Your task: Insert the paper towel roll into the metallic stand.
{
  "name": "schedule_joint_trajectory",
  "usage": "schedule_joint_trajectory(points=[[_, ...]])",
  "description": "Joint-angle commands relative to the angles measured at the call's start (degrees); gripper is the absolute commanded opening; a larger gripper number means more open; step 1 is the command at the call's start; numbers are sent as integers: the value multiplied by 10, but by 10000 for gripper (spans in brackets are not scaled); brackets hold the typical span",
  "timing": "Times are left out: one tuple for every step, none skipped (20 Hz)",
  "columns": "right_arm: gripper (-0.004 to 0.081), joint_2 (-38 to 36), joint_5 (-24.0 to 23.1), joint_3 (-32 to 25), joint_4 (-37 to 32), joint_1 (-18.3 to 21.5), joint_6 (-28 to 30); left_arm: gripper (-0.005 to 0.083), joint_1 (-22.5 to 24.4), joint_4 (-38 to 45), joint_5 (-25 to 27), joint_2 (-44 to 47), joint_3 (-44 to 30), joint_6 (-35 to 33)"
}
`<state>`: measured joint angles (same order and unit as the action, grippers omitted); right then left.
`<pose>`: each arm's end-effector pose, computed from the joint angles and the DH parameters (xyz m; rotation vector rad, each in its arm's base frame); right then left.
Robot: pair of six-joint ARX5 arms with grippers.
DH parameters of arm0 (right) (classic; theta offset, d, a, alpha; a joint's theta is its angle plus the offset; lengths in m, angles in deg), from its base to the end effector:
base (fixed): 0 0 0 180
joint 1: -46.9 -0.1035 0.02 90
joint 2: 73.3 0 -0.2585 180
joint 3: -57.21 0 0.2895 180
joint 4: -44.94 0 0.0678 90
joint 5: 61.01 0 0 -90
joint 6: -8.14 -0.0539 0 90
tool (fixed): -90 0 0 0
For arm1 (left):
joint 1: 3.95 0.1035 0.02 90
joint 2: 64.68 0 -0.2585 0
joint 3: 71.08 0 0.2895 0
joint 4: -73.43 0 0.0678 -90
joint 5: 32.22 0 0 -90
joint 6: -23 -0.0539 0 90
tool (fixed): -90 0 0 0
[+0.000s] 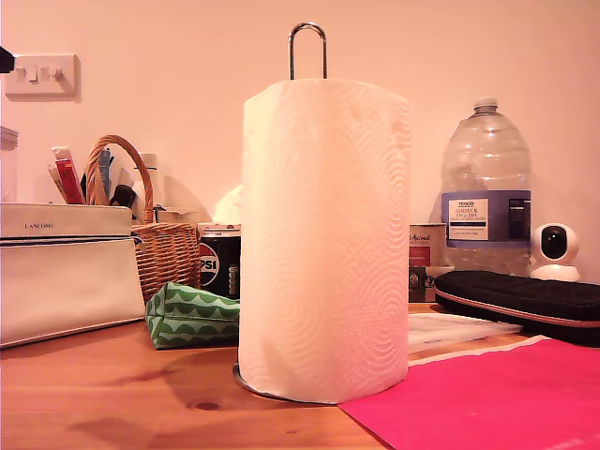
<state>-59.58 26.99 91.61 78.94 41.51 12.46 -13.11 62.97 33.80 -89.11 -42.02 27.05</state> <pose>0.1576 0.0130 0.2390 -0.0900 0.2297 0.0676 0.1837 -0.0518 0.2219 -0.0820 0.1227 -0.5741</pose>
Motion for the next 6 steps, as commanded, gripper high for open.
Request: schedule_joint_trajectory(points=[[-10,3,-1,-10,30,-2,-4,-24,2,-19,0,-3,-15,2],[-10,3,-1,-10,50,-2,-4,-24,2,-34,1,-3,-15,2],[-10,2,-1,-10,71,-2,-4,-24,2,-49,1,-3,-15,2],[-10,3,-1,-10,89,-2,-4,-24,2,-64,1,-3,-15,2],[-10,2,-1,-10,107,-2,-4,-24,2,-79,1,-3,-15,2],[-10,2,-1,-10,122,-2,-4,-24,2,-94,1,-3,-15,2]])
